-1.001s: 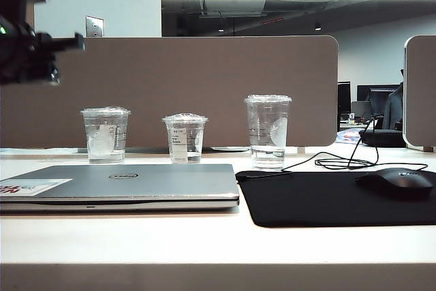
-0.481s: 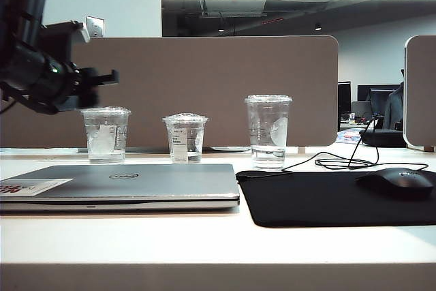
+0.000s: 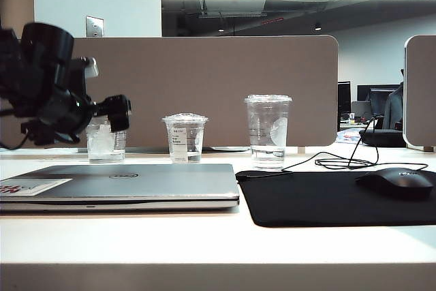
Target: Pick up the coffee cup on the left and place it on the left side of the laptop.
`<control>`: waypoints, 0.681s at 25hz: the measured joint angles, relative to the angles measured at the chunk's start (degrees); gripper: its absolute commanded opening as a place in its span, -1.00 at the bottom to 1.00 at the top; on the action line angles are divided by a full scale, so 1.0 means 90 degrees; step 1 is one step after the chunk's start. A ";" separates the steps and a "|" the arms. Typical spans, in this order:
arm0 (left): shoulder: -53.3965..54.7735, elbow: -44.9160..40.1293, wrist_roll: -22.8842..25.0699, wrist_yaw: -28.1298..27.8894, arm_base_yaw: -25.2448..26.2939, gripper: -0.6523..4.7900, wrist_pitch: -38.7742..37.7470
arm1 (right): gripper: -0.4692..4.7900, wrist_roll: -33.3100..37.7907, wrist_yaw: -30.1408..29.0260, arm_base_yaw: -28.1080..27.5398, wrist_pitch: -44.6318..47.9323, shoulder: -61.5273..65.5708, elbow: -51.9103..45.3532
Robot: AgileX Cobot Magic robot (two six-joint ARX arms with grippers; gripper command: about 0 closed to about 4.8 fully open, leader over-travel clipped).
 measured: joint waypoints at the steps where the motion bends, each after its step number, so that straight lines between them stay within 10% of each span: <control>1: 0.0066 0.0005 -0.0002 -0.0022 0.0002 1.00 0.0053 | -0.84 0.0000 -0.0002 0.0000 0.0002 0.0000 0.0000; 17: 0.1360 0.1549 0.0425 -0.0204 0.0015 1.00 0.0066 | -0.84 0.0000 -0.0046 0.0002 0.0000 0.0000 0.0002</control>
